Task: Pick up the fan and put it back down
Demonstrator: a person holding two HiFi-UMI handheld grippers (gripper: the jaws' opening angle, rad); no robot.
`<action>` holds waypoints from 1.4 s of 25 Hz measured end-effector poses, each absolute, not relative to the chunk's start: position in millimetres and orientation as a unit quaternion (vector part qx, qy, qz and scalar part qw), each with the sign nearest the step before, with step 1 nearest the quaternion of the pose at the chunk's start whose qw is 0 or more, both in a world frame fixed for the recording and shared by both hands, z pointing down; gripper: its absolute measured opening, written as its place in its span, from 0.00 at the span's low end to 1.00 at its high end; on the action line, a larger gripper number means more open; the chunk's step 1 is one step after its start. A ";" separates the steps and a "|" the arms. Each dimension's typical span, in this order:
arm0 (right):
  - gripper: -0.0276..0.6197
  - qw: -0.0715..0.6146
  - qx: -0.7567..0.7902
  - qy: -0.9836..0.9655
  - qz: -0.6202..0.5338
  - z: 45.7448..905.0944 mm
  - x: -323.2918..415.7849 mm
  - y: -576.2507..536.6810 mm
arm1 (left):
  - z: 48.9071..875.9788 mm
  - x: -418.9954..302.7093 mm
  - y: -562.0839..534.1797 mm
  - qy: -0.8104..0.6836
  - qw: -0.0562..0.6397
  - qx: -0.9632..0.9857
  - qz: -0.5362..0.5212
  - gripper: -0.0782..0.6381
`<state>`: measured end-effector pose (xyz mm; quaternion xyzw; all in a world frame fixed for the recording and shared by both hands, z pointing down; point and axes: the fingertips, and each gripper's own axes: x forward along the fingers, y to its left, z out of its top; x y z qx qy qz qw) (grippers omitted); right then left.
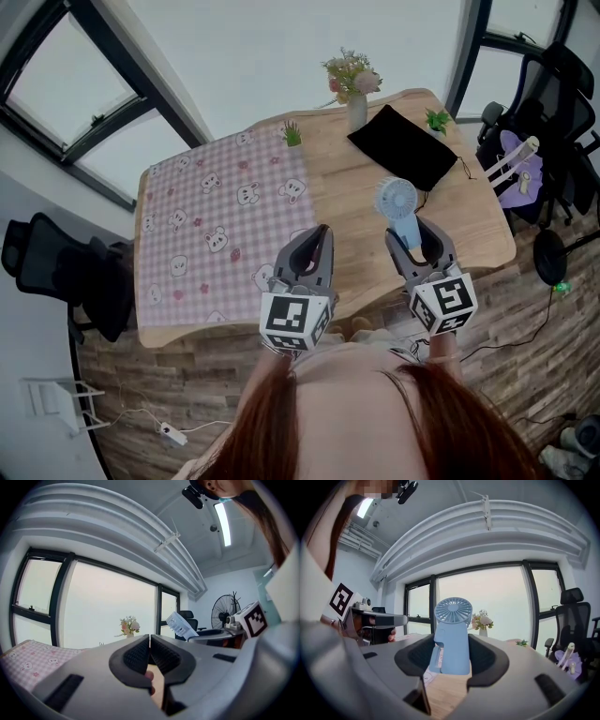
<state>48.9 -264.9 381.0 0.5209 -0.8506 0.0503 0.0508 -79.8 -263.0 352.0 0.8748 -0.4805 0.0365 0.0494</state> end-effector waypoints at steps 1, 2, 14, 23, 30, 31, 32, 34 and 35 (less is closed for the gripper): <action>0.37 0.051 0.522 -0.850 0.049 380.5 50.4 -265.1 | 352.1 -79.5 -263.1 -0.481 0.050 0.875 0.037 0.13; 0.37 0.053 0.522 -0.850 0.048 380.1 51.6 -265.1 | 352.1 -79.2 -262.9 -0.481 0.050 0.874 0.037 0.13; 0.37 0.066 0.513 -0.855 0.045 382.4 58.5 -269.6 | 357.6 -75.6 -268.2 -0.488 0.056 0.870 0.039 0.13; 0.37 0.067 0.510 -0.857 0.041 379.5 58.0 -275.9 | 359.2 -76.9 -274.8 -0.491 0.058 0.868 0.042 0.13; 0.37 0.073 0.515 -0.853 0.040 381.8 58.8 -279.2 | 362.4 -77.5 -278.7 -0.489 0.061 0.869 0.044 0.13; 0.37 0.073 0.516 -0.853 0.040 382.2 58.9 -278.9 | 362.5 -77.5 -278.7 -0.488 0.061 0.870 0.044 0.13; 0.37 0.072 0.517 -0.852 0.041 382.5 58.8 -278.3 | 362.6 -77.7 -278.4 -0.488 0.061 0.870 0.043 0.13; 0.37 0.069 0.518 -0.851 0.043 382.7 58.2 -277.5 | 363.1 -78.2 -277.9 -0.487 0.062 0.870 0.044 0.13; 0.37 0.068 0.519 -0.851 0.043 382.8 57.8 -277.2 | 363.5 -78.5 -277.6 -0.486 0.062 0.871 0.044 0.13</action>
